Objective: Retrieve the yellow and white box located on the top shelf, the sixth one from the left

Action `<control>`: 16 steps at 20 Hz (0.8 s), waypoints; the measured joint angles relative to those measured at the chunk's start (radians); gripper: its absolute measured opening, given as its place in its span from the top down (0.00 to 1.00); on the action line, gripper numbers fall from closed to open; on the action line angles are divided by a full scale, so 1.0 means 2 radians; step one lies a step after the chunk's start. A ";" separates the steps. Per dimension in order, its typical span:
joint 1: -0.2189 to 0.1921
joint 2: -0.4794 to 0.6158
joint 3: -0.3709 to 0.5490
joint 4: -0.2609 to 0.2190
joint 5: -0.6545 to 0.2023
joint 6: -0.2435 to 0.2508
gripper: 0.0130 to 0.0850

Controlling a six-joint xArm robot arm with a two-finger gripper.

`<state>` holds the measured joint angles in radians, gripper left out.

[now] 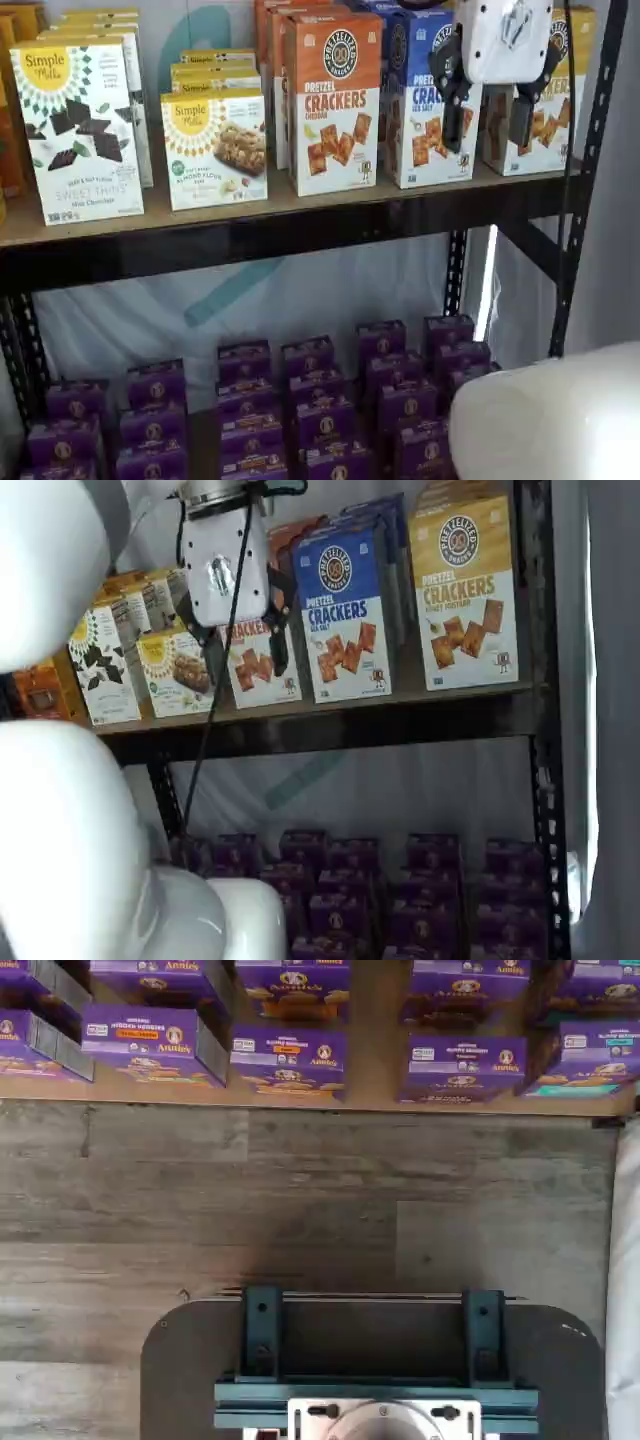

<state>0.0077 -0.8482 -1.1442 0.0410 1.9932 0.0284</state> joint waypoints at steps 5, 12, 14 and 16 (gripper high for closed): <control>-0.024 -0.011 0.010 0.025 -0.019 -0.014 0.00; -0.015 -0.011 0.015 -0.013 -0.038 -0.020 0.00; -0.029 -0.009 0.018 -0.019 -0.051 -0.035 0.00; -0.046 -0.003 0.019 -0.023 -0.064 -0.053 0.00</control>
<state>-0.0841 -0.8551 -1.1057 -0.0057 1.8647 -0.0766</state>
